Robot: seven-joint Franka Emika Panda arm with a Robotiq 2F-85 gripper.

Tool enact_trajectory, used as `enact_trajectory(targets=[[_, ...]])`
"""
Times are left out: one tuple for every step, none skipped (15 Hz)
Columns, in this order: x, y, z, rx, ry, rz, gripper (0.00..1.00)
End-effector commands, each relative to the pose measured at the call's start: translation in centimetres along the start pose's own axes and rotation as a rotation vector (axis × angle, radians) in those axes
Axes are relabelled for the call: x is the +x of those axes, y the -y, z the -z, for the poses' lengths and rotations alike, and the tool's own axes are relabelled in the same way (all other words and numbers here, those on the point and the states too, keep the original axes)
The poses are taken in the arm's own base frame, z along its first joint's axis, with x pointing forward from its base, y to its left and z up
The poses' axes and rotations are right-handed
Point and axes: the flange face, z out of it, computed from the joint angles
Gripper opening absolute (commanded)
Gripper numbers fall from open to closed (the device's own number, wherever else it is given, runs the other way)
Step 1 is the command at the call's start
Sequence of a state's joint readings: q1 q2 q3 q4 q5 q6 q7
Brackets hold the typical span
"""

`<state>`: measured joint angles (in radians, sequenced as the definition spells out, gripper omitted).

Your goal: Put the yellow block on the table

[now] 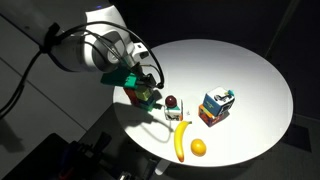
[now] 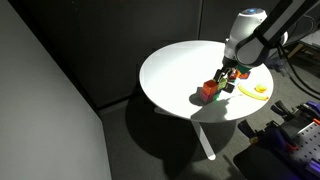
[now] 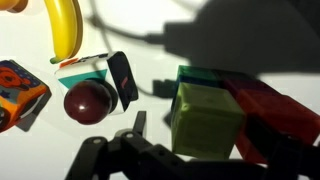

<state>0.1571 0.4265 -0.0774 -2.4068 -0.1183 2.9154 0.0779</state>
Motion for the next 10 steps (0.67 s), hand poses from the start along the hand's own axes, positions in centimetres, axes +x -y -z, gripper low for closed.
enact_trajectory(targets=[[0.43,-0.15,-0.12,0.004,0.007,-0.019,1.00],[0.47,-0.19,-0.20,0.003,0.008,-0.018,1.00],[0.51,-0.24,-0.28,0.003,0.009,-0.019,1.00],[0.57,-0.31,-0.39,0.002,0.009,-0.019,1.00],[0.63,-0.37,-0.49,0.002,0.010,-0.020,1.00],[0.69,-0.41,-0.59,0.002,0.010,-0.020,1.00],[0.76,-0.45,-0.70,0.001,0.011,-0.021,1.00],[0.85,-0.49,-0.77,0.001,0.011,-0.022,1.00],[0.92,-0.53,-0.85,-0.002,0.011,-0.021,1.00],[0.99,-0.54,-0.90,-0.002,0.009,-0.021,0.81]])
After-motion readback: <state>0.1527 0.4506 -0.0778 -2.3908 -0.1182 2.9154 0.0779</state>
